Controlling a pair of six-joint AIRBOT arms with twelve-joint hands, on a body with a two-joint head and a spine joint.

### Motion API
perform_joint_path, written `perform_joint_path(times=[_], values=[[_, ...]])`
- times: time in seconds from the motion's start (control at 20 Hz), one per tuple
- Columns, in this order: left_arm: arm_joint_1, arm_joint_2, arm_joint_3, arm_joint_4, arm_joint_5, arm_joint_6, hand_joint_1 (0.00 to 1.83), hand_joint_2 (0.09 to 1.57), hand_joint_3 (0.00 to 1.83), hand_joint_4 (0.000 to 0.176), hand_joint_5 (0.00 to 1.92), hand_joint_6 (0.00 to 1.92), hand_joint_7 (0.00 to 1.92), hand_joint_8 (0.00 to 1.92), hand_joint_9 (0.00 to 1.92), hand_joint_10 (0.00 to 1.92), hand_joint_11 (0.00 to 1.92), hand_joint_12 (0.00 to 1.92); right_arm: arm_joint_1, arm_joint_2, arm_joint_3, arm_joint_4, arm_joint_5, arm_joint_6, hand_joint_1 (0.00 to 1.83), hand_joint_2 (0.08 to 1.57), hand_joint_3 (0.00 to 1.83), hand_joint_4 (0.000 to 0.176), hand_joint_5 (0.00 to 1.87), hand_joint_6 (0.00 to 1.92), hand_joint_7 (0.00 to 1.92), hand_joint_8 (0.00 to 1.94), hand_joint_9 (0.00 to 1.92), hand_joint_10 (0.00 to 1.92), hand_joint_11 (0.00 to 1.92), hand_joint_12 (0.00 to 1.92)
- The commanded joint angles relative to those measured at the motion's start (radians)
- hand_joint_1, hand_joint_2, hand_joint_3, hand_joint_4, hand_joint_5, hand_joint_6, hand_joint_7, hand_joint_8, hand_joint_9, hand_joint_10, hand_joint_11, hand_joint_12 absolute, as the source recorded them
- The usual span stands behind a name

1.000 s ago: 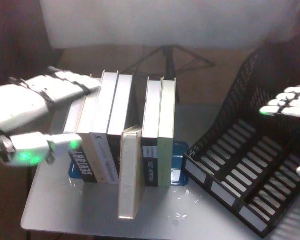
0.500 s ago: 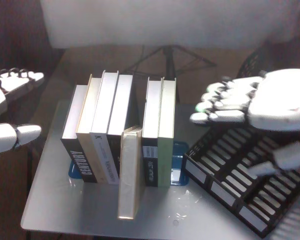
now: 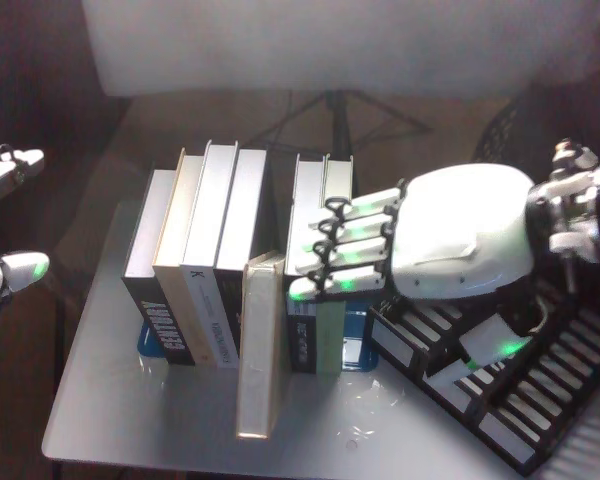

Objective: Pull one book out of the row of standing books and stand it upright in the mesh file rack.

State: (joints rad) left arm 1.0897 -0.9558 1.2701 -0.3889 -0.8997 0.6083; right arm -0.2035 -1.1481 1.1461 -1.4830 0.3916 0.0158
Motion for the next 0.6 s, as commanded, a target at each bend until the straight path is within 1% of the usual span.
perform_joint_path(times=[0.0, 0.05, 0.2, 0.25, 0.3, 0.35, 0.4, 0.45, 0.55], values=[[-0.002, 0.011, 0.002, -0.023, -0.121, -0.001, 0.5, 1.33, 0.0, 0.011, 0.03, 0.01, 0.0, 0.0, 0.0, 0.0, 0.0, 0.0, 0.021, -0.005, 0.005, 0.03, 0.038, 0.001, 0.62, 1.02, 0.0, 0.0, 0.0, 0.0, 0.0, 0.0, 0.0, 0.0, 0.0, 0.0], [-0.001, 0.011, 0.003, -0.023, -0.121, -0.001, 0.5, 1.32, 0.0, 0.013, 0.03, 0.01, 0.0, 0.0, 0.0, 0.0, 0.0, 0.0, 0.023, -0.013, 0.012, 0.03, 0.039, 0.001, 0.6, 1.03, 0.0, 0.0, 0.0, 0.0, 0.0, 0.0, 0.0, 0.0, 0.0, 0.0], [0.005, 0.008, 0.001, -0.019, -0.122, -0.001, 0.48, 1.32, 0.0, 0.01, 0.03, 0.01, 0.0, 0.0, 0.0, 0.0, 0.0, 0.0, 0.026, -0.059, 0.037, 0.01, 0.038, 0.0, 0.52, 1.02, 0.0, 0.0, 0.0, 0.0, 0.0, 0.0, 0.0, 0.0, 0.0, 0.0], [0.013, 0.006, 0.002, -0.023, -0.125, -0.001, 0.5, 1.32, 0.0, 0.018, 0.03, 0.01, 0.0, 0.0, 0.0, 0.0, 0.0, 0.0, 0.026, -0.08, 0.045, 0.0, 0.035, 0.0, 0.56, 1.01, 0.0, 0.0, 0.0, 0.0, 0.0, 0.0, 0.0, 0.0, 0.0, 0.0], [0.018, 0.006, 0.003, -0.027, -0.127, -0.001, 0.54, 1.31, 0.0, 0.017, 0.05, 0.01, 0.0, 0.0, 0.0, 0.0, 0.0, 0.0, 0.026, -0.093, 0.052, -0.002, 0.035, 0.0, 0.51, 1.04, 0.0, 0.0, 0.0, 0.0, 0.0, 0.0, 0.0, 0.0, 0.0, 0.0], [0.021, 0.006, 0.004, -0.029, -0.127, -0.001, 0.56, 1.31, 0.0, 0.019, 0.06, 0.01, 0.0, 0.0, 0.0, 0.0, 0.0, 0.0, 0.026, -0.108, 0.058, -0.006, 0.034, 0.0, 0.52, 1.05, 0.0, 0.0, 0.0, 0.0, 0.0, 0.0, 0.0, 0.0, 0.0, 0.0], [0.021, 0.007, 0.004, -0.029, -0.126, -0.001, 0.56, 1.32, 0.0, 0.015, 0.06, 0.02, 0.0, 0.0, 0.0, 0.0, 0.0, 0.0, 0.028, -0.12, 0.065, -0.007, 0.034, -0.001, 0.52, 1.05, 0.0, 0.0, 0.0, 0.0, 0.0, 0.0, 0.0, 0.0, 0.0, 0.0], [0.021, 0.007, 0.004, -0.029, -0.126, -0.001, 0.57, 1.31, 0.0, 0.006, 0.07, 0.02, 0.0, 0.0, 0.0, 0.0, 0.0, 0.0, 0.029, -0.128, 0.07, -0.007, 0.033, -0.001, 0.51, 1.05, 0.0, 0.008, 0.0, 0.0, 0.0, 0.0, 0.0, 0.0, 0.0, 0.0], [0.021, 0.007, 0.004, -0.029, -0.125, -0.001, 0.57, 1.31, 0.0, 0.005, 0.07, 0.02, 0.0, 0.0, 0.0, 0.0, 0.0, 0.0, 0.03, -0.149, 0.078, -0.01, 0.025, -0.007, 0.51, 1.05, 0.0, 0.011, 0.0, 0.0, 0.0, 0.0, 0.0, 0.0, 0.0, 0.0]])
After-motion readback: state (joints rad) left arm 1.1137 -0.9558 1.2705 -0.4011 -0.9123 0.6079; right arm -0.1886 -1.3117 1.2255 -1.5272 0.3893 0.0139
